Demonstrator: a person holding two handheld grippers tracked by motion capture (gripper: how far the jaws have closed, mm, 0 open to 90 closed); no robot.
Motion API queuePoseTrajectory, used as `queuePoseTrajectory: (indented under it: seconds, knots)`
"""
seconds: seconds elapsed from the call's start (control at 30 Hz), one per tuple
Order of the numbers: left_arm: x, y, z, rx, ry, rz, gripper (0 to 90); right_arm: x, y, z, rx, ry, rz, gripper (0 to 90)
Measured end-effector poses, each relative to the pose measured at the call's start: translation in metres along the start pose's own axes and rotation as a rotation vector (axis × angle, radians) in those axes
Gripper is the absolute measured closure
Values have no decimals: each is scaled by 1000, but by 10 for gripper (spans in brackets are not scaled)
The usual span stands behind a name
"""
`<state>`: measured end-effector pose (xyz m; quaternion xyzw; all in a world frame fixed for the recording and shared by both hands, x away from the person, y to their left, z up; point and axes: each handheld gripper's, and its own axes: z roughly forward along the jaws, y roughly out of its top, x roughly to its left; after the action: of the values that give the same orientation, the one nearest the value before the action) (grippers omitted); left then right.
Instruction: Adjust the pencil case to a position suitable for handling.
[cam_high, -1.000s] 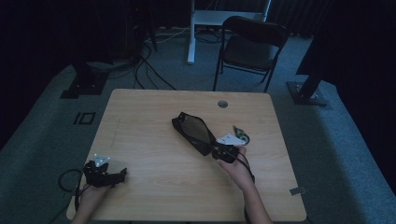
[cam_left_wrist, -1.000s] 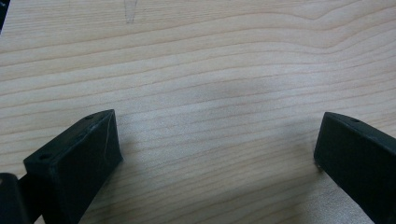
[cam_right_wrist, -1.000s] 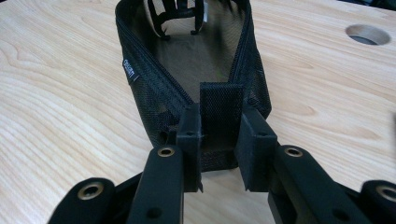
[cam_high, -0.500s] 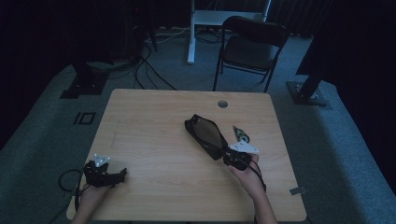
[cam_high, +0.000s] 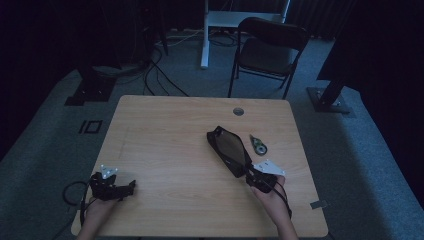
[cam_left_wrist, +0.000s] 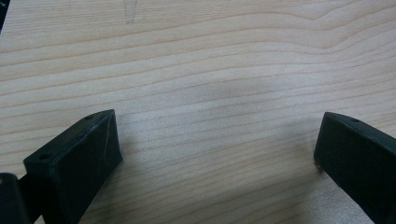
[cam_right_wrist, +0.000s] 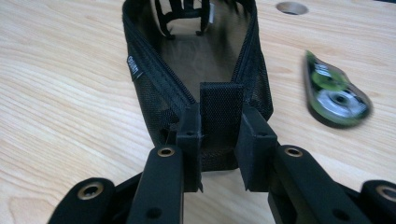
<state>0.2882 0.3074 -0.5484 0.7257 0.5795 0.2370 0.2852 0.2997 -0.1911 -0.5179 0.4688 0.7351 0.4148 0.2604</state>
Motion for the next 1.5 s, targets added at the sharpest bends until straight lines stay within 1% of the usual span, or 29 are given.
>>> queuePoseTrajectory:
  seconds: [0.03, 0.07, 0.13, 0.23, 0.3, 0.33, 0.37, 0.47, 0.7, 0.73, 0.87, 0.97, 1.0, 1.03, 1.07, 1.1, 1.13, 1.17, 1.27, 1.3, 1.33, 1.4, 1.43, 1.47, 1.5]
  knots:
    - [0, 0, 0, 0, 0, 0, 6, 1, -1, -2, -1, -16, -8, 727]
    - [0, 0, 0, 0, 0, 0, 6, 3, -3, -4, -5, -20, -13, 727]
    - [0, 0, 0, 0, 0, 0, 6, 5, -5, -8, -11, -8, 10, 727]
    - [0, 0, 0, 0, 0, 0, 6, 9, -8, -11, -15, -2, 16, 727]
    - [0, 0, 0, 0, 0, 0, 6, 11, -10, -13, -12, -20, 10, 727]
    - [0, 0, 0, 0, 0, 0, 6, 12, -11, -14, -16, -25, 17, 727]
    - [0, 0, 0, 0, 0, 0, 6, 13, -11, -15, -16, -21, 24, 727]
    - [0, 0, 0, 0, 0, 0, 6, 17, -14, -18, -13, -32, 8, 727]
    - [0, 0, 0, 0, 0, 0, 6, 20, -23, -28, -13, -49, 37, 727]
    - [0, 0, 0, 0, 0, 0, 6, 21, -24, -30, -13, -50, 51, 726]
    - [0, 0, 0, 0, 0, 0, 6, 23, -26, -36, -16, -50, 54, 726]
    - [0, 0, 0, 0, 0, 0, 6, 24, -27, -37, -8, -45, 51, 723]
    - [0, 0, 0, 0, 0, 0, 6, 23, -27, -37, -8, -46, 56, 712]
    - [0, 0, 0, 0, 0, 0, 6, 22, -26, -39, -3, -51, 67, 677]
    - [0, 0, 0, 0, 0, 0, 6, 22, -25, -39, -4, -53, 63, 671]
    - [0, 0, 0, 0, 0, 0, 6, 22, -24, -40, -4, -51, 62, 644]
    - [0, 0, 0, 0, 0, 0, 6, 22, -24, -40, -4, -51, 62, 644]
    - [0, 0, 0, 0, 0, 0, 6, 21, -21, -42, -14, -40, 66, 592]
    - [0, 0, 0, 0, 0, 0, 6, 21, -18, -44, -24, -36, 66, 571]
    - [0, 0, 0, 0, 0, 0, 6, 20, -16, -45, -29, -38, 57, 545]
    - [0, 0, 0, 0, 0, 0, 6, 19, -12, -48, -46, -40, 62, 518]
    - [0, 0, 0, 0, 0, 0, 6, 17, -9, -50, -61, -27, 66, 476]
    - [0, 0, 0, 0, 0, 0, 6, 17, -9, -50, -61, -27, 66, 476]
    - [0, 0, 0, 0, 0, 0, 6, 15, -5, -51, -73, -24, 64, 425]
    - [0, 0, 0, 0, 0, 0, 6, 14, -2, -52, -74, -19, 57, 407]
